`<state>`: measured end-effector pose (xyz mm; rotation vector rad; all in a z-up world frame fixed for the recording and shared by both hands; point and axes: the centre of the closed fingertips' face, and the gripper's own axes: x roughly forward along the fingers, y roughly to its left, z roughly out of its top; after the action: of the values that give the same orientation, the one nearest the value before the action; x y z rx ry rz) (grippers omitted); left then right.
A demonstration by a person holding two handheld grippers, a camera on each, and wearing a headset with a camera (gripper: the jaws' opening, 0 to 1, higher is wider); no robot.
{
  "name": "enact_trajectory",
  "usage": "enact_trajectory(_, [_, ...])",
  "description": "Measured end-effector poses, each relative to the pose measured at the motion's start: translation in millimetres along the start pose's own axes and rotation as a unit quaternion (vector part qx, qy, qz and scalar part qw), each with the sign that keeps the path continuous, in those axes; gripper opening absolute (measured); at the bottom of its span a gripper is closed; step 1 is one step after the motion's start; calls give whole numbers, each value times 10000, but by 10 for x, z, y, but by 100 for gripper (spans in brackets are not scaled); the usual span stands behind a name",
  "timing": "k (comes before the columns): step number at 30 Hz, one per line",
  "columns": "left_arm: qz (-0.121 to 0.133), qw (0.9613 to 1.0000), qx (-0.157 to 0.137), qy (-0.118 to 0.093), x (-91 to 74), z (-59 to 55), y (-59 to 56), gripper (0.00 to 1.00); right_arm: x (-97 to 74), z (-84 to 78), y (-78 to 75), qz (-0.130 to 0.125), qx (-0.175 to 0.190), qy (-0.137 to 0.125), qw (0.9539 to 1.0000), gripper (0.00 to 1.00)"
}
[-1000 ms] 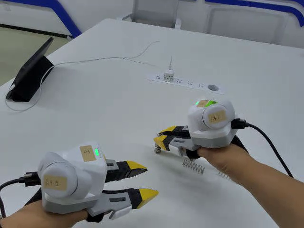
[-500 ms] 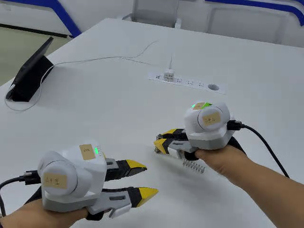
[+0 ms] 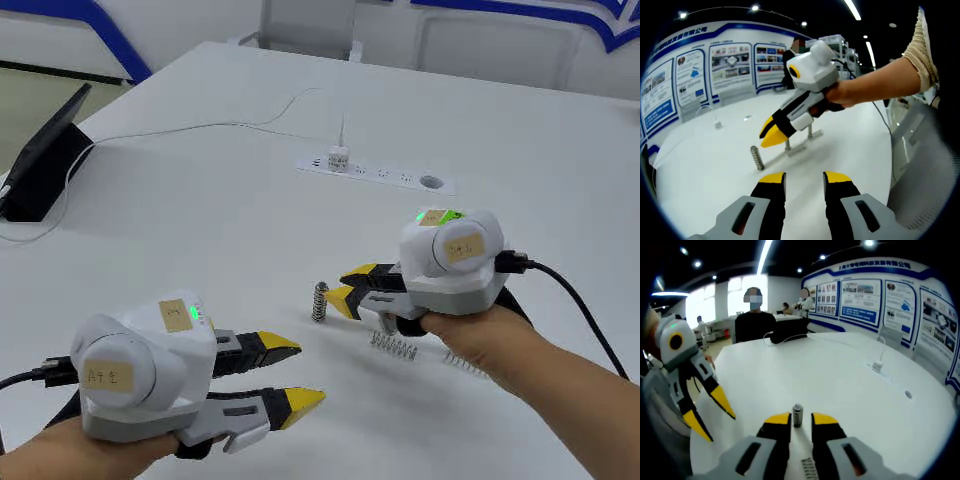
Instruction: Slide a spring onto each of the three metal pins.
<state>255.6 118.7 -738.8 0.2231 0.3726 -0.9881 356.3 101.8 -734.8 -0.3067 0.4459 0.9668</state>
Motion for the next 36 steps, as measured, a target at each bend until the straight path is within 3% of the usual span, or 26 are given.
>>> enact_trajectory(14, [-52,10000,37,-6,62,49,14,30,-365,-42,-19,-161,-46,-131,9998,18])
enact_trajectory(22, [-98,9999,63,19,87,56,1,30,-556,-242,-49,-263,-73,19,9996,18])
enact_trajectory(36, [-152,9998,121,61,103,81,-32,29,-571,-583,-81,-299,18,368,9989,19])
